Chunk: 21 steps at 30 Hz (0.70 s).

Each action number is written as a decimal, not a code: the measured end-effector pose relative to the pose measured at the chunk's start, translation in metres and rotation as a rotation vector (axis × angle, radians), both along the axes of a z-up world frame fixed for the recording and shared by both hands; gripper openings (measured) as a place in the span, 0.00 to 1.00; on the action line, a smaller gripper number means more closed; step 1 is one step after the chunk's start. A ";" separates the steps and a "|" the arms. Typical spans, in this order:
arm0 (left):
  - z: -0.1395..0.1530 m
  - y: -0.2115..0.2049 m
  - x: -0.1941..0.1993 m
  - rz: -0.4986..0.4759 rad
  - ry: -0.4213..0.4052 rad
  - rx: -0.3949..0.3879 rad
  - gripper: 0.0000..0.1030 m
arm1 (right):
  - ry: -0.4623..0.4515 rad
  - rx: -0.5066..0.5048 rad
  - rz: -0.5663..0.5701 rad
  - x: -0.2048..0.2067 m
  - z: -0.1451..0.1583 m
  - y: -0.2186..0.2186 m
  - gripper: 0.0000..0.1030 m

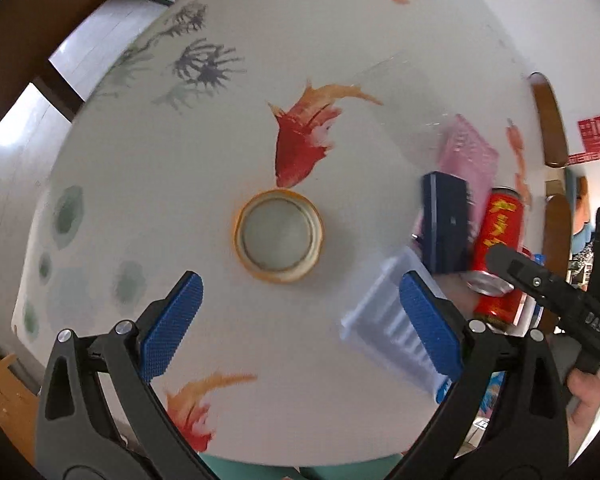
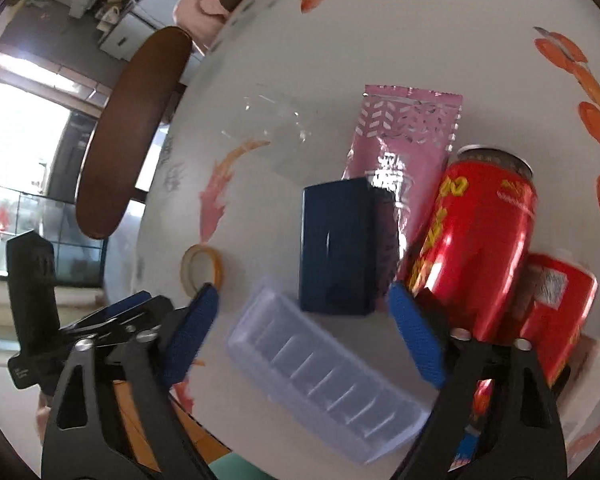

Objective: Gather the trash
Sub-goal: 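Grasp the tape roll with the left gripper while the right grasps the dark blue box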

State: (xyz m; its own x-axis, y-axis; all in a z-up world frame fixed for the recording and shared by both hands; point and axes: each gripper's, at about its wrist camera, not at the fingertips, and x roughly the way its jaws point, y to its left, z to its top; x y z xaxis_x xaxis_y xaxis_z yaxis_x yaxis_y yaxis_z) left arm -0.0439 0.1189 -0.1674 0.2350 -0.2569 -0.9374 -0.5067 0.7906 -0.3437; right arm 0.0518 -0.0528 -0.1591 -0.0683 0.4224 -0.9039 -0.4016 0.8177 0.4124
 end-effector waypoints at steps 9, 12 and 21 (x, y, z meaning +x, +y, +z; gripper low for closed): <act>-0.030 -0.003 0.024 0.021 0.060 0.010 0.93 | -0.069 -0.108 0.060 0.002 -0.010 0.025 0.77; -0.034 -0.009 0.025 0.019 0.062 0.038 0.90 | -0.108 -0.162 0.097 -0.002 -0.015 0.037 0.74; -0.036 -0.037 0.030 -0.069 0.085 0.211 0.60 | -0.065 -0.178 0.099 -0.002 -0.036 0.037 0.52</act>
